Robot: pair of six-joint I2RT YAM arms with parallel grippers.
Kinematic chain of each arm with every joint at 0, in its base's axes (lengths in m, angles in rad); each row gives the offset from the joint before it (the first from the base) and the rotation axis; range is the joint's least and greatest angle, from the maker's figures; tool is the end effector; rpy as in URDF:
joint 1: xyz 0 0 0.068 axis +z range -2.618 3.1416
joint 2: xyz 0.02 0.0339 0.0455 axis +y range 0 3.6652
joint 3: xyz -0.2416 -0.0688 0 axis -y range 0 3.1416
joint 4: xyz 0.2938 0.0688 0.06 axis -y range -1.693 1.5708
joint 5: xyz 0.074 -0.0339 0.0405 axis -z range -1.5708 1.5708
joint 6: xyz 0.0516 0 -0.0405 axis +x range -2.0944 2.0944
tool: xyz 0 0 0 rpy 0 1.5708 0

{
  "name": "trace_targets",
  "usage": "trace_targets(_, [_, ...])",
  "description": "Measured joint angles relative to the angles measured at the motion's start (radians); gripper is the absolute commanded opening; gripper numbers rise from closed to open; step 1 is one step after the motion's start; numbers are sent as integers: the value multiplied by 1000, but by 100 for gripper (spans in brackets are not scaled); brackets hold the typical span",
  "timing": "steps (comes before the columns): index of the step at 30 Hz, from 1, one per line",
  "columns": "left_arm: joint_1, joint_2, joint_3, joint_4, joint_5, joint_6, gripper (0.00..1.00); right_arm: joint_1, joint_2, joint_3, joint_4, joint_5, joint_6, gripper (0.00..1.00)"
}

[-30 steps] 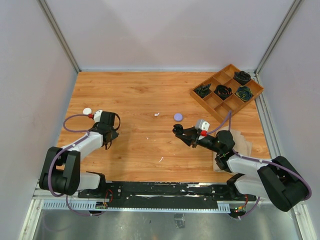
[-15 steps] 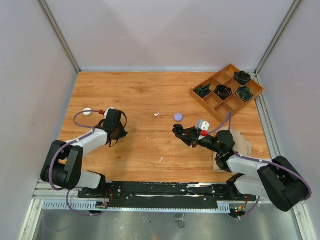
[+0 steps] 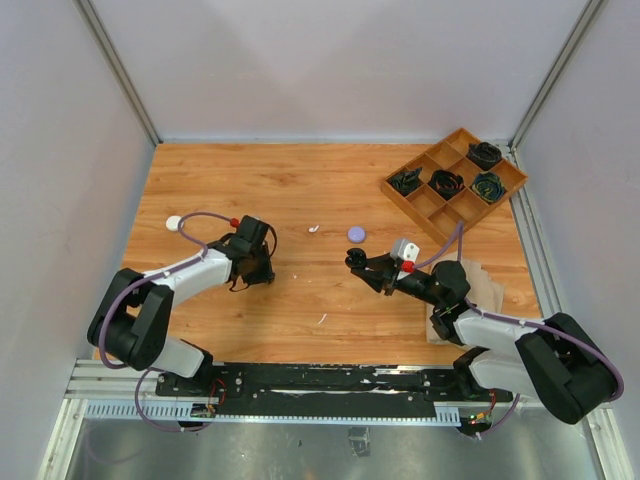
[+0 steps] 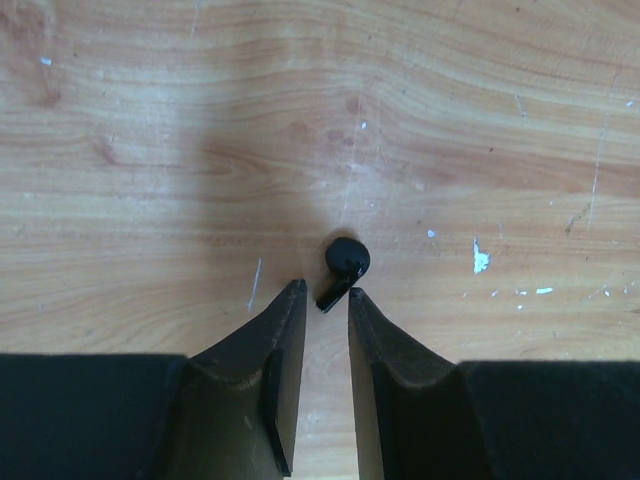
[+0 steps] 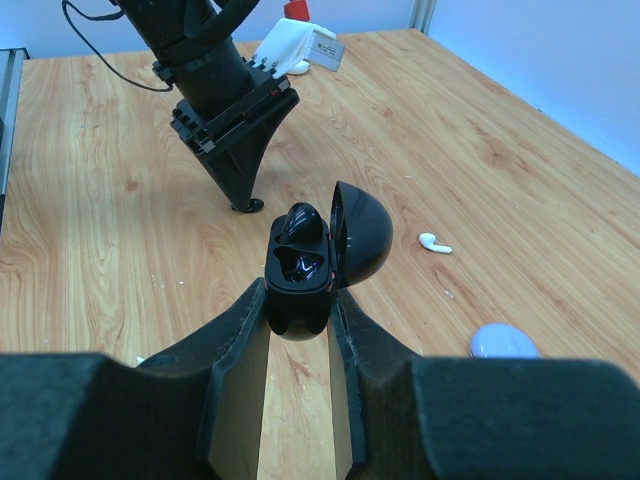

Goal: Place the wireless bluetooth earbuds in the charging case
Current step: Move the earbud to the center of the board, then pick up the earbud from the center of the board.

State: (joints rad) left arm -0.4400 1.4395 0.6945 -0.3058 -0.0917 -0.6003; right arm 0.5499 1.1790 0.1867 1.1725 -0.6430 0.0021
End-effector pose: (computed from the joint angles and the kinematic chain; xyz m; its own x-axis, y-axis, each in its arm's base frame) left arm 0.2801 -0.1266 0.0891 -0.8642 -0.2149 -0.4549 -0.1275 0.9682 -0.2151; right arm 0.1987 0.1581 0.1443 0.1509 0.0944 -0.9840 -0.9215 0.3738 -0.1054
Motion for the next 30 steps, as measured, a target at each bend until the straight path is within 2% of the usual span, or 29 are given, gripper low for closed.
trace_targets(5, [-1,0,66,-103,3,44,47,0,-1,0,-3,0,0,12])
trace_targets(11, [-1,40,183,-173,13,124,52,0,-5,0,-14,0,0,12])
trace_targets(18, [-11,166,270,-253,28,227,52,0,-5,0,-27,0,-1,13])
trace_targets(30, [-28,272,360,-333,26,323,43,0,-5,0,-27,-1,-1,12])
